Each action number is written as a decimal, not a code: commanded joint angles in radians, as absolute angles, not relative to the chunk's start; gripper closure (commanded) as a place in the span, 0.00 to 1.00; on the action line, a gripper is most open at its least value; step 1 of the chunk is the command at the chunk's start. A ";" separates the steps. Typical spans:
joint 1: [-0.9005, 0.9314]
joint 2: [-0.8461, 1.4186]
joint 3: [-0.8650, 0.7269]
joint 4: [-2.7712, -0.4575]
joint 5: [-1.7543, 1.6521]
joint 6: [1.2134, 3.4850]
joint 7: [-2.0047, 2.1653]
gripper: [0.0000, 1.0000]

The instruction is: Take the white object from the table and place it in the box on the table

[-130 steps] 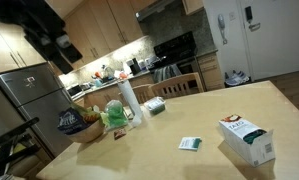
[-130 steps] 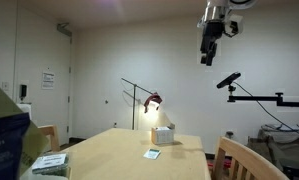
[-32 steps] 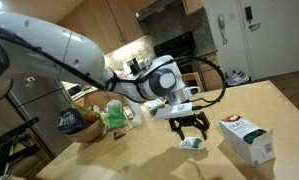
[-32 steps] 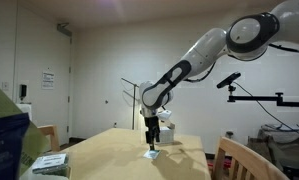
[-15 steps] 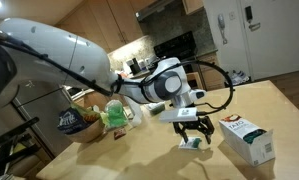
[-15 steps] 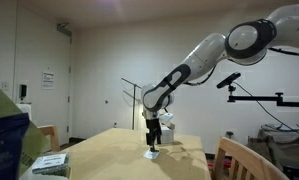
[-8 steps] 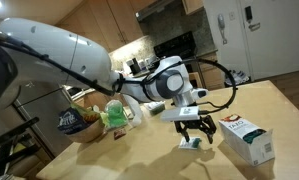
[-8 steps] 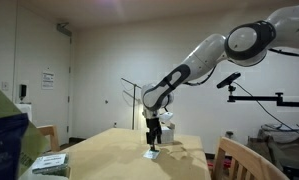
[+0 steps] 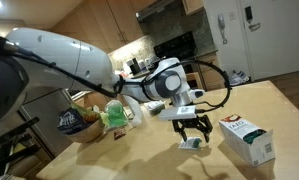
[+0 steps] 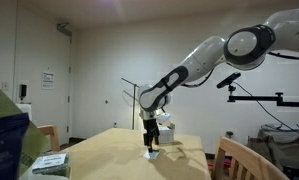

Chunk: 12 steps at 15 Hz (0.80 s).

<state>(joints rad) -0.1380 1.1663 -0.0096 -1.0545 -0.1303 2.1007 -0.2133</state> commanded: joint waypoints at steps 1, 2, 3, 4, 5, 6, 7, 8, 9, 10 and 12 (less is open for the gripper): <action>-0.136 1.188 -0.020 -0.994 -0.115 2.053 -0.222 0.00; -0.137 1.188 -0.020 -0.992 -0.114 2.052 -0.222 0.00; -0.139 1.190 -0.020 -0.988 -0.113 2.049 -0.223 0.00; -0.139 1.194 -0.021 -0.979 -0.114 2.042 -0.224 0.00; -0.138 1.199 -0.021 -0.972 -0.114 2.034 -0.225 0.00; -0.137 1.206 -0.020 -0.962 -0.115 2.022 -0.229 0.00; -0.136 1.212 -0.019 -0.952 -0.116 2.009 -0.231 0.00; -0.133 1.219 -0.017 -0.941 -0.117 1.993 -0.235 0.00; -0.131 1.227 -0.016 -0.929 -0.117 1.978 -0.238 0.00; -0.129 1.236 -0.015 -0.916 -0.117 1.964 -0.241 0.00; -0.126 1.253 -0.014 -0.892 -0.117 1.941 -0.243 0.00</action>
<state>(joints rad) -0.1331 1.2110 -0.0099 -0.9732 -0.1303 2.0054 -0.2169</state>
